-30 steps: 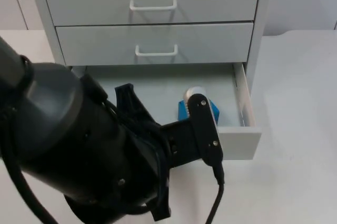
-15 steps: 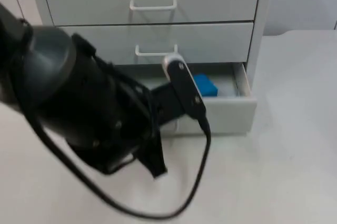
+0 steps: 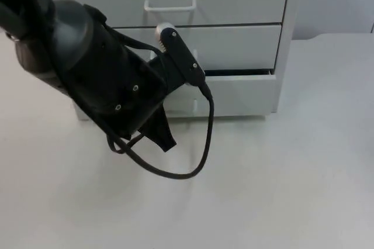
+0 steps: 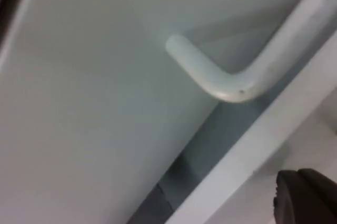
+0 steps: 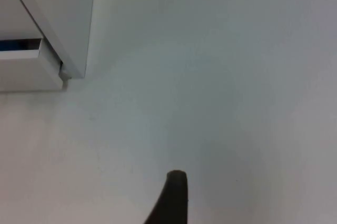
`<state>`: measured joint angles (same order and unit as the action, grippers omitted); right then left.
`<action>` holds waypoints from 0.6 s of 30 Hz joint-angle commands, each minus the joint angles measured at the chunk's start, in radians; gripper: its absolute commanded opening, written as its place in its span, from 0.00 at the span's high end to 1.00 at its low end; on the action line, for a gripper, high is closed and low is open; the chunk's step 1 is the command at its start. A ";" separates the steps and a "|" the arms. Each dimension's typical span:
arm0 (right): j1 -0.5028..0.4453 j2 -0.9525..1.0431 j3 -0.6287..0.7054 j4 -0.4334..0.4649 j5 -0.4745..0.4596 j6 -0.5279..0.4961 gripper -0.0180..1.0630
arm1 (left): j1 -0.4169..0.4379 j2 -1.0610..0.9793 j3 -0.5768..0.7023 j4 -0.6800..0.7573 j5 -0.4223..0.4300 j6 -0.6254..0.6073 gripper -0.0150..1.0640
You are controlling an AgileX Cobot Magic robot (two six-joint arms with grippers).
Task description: Open the drawer with the left hand, place the block into the drawer with the right hand, then close the drawer with the left hand.
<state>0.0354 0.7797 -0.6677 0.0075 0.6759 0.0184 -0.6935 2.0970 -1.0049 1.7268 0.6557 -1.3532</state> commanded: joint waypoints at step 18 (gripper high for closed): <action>-0.003 -0.006 0.001 -0.007 -0.020 -0.010 0.28 | -0.003 0.048 -0.076 -0.048 0.156 -0.026 0.99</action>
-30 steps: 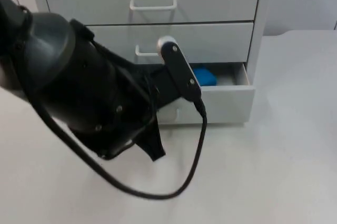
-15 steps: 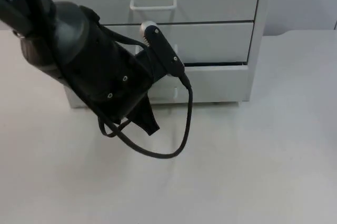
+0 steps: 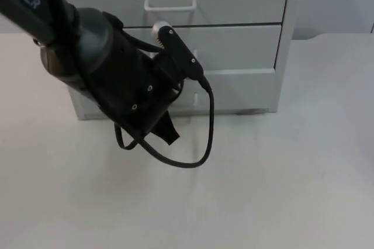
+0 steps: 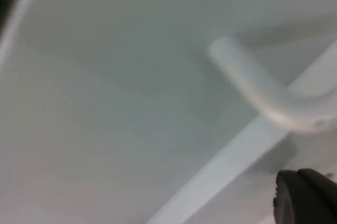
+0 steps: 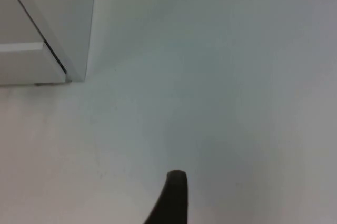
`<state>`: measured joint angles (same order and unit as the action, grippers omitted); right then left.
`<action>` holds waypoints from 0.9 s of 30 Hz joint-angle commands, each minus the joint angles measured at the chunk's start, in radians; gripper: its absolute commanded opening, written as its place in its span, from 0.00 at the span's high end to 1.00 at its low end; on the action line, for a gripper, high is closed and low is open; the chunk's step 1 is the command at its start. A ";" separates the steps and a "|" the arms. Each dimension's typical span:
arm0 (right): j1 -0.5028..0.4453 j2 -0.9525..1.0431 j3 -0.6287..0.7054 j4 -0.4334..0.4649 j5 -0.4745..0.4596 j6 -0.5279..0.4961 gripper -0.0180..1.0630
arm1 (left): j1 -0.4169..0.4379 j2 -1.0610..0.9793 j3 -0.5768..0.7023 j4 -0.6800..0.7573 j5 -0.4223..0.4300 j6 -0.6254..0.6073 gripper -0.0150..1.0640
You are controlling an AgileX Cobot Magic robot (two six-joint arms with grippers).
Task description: Open the drawer with the left hand, place the block into the drawer with the right hand, then close the drawer with the left hand.
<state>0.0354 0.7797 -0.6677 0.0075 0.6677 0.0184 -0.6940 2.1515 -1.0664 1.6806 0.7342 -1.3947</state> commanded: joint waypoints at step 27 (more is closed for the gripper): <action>-0.003 -0.006 0.001 -0.007 -0.019 -0.010 0.28 | -0.139 -0.543 -0.015 -1.261 -0.025 1.065 0.99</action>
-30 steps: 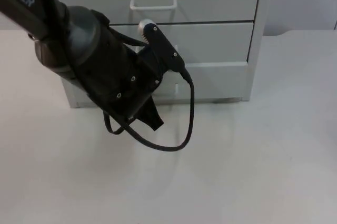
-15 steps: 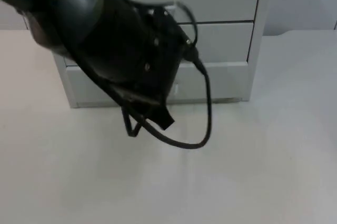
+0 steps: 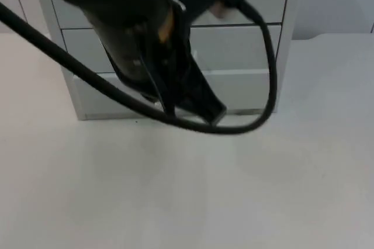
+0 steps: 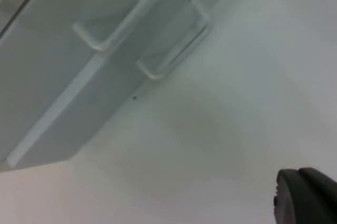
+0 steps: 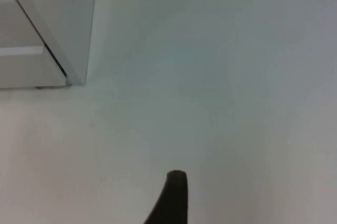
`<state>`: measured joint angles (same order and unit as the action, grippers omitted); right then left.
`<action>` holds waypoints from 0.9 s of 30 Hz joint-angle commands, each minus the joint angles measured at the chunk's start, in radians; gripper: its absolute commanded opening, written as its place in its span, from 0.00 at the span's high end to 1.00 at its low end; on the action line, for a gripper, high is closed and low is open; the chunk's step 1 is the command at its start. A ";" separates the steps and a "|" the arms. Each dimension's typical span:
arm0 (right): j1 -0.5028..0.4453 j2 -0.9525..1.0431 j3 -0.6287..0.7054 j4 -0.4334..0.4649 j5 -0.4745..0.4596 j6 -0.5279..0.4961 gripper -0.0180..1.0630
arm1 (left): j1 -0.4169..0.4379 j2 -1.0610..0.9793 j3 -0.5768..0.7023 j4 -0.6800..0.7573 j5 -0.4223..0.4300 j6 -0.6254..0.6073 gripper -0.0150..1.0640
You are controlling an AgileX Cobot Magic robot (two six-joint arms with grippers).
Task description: Open the drawer with the left hand, place the block into the drawer with the right hand, then close the drawer with the left hand.
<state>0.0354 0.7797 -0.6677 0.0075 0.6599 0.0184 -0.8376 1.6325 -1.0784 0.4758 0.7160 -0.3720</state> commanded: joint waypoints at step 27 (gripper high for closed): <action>-0.003 -0.006 0.001 -0.001 -0.013 -0.010 0.28 | 0.596 -0.578 0.170 -0.492 -0.042 0.385 0.99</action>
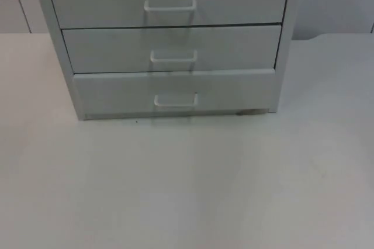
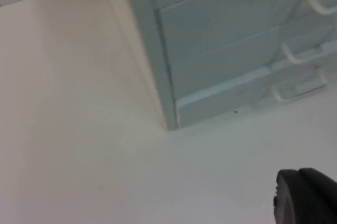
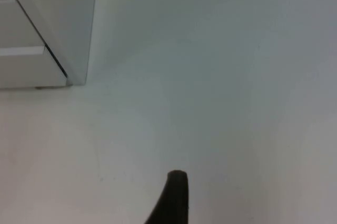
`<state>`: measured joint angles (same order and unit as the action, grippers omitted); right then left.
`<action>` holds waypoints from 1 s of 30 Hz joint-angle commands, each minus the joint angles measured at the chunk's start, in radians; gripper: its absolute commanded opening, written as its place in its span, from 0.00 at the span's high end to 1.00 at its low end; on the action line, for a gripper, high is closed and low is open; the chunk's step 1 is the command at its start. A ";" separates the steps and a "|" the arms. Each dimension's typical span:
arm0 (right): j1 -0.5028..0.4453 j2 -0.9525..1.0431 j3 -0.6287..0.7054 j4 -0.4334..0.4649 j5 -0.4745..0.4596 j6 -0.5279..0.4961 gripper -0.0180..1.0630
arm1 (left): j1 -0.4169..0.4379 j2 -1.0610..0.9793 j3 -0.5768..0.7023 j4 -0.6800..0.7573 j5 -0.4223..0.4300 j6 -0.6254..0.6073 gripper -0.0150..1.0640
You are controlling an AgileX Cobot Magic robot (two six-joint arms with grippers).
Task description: Open the drawer with the left hand, place the block into the drawer with the right hand, then close the drawer with the left hand.
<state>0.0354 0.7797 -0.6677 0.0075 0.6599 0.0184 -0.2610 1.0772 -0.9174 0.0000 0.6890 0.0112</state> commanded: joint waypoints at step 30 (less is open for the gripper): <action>-0.003 -0.211 0.001 0.243 0.000 -0.308 0.28 | 0.202 -0.726 0.187 -0.019 0.016 -0.011 0.99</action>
<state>0.0354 0.5879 -0.6677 0.2323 0.6578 -0.2555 -0.0624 0.3831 -0.7523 0.0000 0.6968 0.0000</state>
